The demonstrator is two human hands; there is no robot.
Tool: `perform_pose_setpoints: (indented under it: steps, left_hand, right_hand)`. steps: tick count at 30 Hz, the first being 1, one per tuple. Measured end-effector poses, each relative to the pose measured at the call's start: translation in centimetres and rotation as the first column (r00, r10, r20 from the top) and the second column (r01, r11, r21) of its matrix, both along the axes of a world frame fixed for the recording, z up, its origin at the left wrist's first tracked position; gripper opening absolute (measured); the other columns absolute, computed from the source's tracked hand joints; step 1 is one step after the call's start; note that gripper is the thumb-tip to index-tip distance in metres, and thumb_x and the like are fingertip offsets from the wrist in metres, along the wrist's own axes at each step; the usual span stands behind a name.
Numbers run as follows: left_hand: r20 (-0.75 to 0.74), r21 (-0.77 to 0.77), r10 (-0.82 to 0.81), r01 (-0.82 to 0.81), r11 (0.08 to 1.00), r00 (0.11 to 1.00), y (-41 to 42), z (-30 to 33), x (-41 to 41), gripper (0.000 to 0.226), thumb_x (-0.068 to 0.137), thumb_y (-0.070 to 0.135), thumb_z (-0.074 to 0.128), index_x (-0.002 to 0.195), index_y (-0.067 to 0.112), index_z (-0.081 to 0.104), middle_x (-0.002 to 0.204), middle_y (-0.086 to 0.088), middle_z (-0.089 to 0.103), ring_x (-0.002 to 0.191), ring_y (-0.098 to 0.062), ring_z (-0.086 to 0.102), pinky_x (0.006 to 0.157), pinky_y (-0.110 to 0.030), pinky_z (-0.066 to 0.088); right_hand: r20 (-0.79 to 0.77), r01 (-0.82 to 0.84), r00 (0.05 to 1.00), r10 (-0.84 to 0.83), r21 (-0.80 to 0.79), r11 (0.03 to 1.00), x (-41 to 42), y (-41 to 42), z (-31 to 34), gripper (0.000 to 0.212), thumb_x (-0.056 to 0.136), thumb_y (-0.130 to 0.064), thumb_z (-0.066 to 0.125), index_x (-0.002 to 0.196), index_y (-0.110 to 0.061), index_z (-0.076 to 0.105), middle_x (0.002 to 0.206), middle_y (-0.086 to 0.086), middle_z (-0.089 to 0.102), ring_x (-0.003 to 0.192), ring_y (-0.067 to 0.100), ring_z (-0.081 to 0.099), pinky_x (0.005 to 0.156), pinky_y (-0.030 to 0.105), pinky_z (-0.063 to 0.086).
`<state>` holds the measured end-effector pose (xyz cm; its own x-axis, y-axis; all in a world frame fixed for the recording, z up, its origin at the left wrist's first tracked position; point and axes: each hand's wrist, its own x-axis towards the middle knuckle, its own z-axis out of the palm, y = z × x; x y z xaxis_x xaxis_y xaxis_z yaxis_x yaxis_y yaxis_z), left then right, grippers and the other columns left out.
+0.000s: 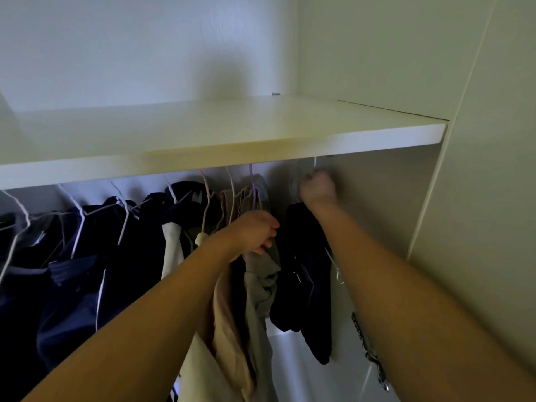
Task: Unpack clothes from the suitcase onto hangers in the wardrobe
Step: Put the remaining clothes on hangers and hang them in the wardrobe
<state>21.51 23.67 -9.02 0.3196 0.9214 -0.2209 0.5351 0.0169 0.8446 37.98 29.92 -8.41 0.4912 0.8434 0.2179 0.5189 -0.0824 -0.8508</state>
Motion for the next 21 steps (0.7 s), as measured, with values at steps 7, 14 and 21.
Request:
perform_pose_setpoints:
  steps: [7, 14, 21]
  left_hand:
    - [-0.155, 0.609, 0.272, -0.125, 0.783, 0.95, -4.0, -2.5, -7.5, 0.032, 0.093, 0.041, 0.038, 0.091, 0.016, 0.058, 0.09, -0.007, 0.06, 0.083, -0.028, 0.058, 0.075, -0.047, 0.052]
    - [-0.205, 0.716, 0.556, -0.265, 0.646, 0.805, -12.2, -4.3, -16.6, 0.048, 0.096, 0.038, 0.041, 0.131, 0.007, 0.054, 0.131, -0.014, 0.054, 0.118, -0.035, 0.047, 0.097, -0.042, 0.038]
    - [-0.139, 0.682, 0.701, -0.446, 0.58, 0.699, -20.9, -6.1, -27.8, 0.044, 0.099, 0.029, 0.048, 0.136, 0.006, 0.049, 0.137, -0.016, 0.05, 0.124, -0.035, 0.043, 0.105, -0.039, 0.03]
  right_hand:
    - [0.321, -0.016, 0.938, -0.133, 0.42, 0.907, -6.1, -7.1, -3.7, 0.033, 0.095, -0.018, 0.05, 0.124, -0.002, 0.053, 0.125, 0.018, 0.054, 0.119, 0.033, 0.049, 0.108, 0.043, 0.034]
    - [0.394, -0.277, 0.909, 0.134, 0.333, 0.901, -15.9, -14.7, -4.5, 0.044, 0.098, -0.026, 0.051, 0.139, -0.012, 0.045, 0.149, 0.008, 0.04, 0.141, 0.025, 0.03, 0.117, 0.046, 0.027]
    - [0.434, -0.532, 0.806, 0.402, 0.234, 0.814, -28.7, -22.4, -6.8, 0.043, 0.096, -0.022, 0.053, 0.135, -0.005, 0.048, 0.14, 0.015, 0.049, 0.133, 0.029, 0.043, 0.111, 0.048, 0.036]
